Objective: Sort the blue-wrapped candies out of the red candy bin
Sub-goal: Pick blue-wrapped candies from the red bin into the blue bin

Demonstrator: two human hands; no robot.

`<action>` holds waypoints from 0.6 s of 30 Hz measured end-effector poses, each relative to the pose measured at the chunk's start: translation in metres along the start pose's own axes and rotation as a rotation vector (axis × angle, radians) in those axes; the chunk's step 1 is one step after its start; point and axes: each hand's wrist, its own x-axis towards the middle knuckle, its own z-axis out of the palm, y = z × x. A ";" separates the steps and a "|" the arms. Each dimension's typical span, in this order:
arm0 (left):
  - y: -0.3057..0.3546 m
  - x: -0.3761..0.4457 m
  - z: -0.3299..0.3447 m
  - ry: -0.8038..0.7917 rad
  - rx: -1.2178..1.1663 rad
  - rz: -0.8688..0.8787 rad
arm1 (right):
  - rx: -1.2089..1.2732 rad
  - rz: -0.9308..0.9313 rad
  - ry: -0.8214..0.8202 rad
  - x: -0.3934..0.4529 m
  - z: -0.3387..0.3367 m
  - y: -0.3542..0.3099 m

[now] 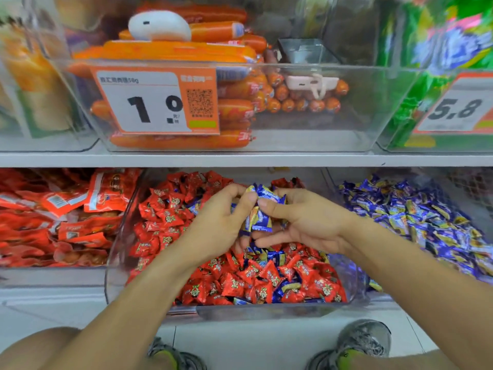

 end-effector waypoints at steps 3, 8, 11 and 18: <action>0.008 -0.001 0.020 0.061 0.118 0.104 | 0.068 -0.105 0.066 -0.015 -0.006 0.000; 0.036 0.000 0.060 -0.026 0.172 0.145 | -0.046 -0.245 0.221 -0.056 -0.040 0.001; 0.057 0.004 0.080 0.011 0.251 0.227 | -0.103 -0.271 0.263 -0.082 -0.064 0.004; 0.082 0.033 0.121 -0.053 0.324 0.157 | -0.114 -0.235 0.415 -0.119 -0.132 0.012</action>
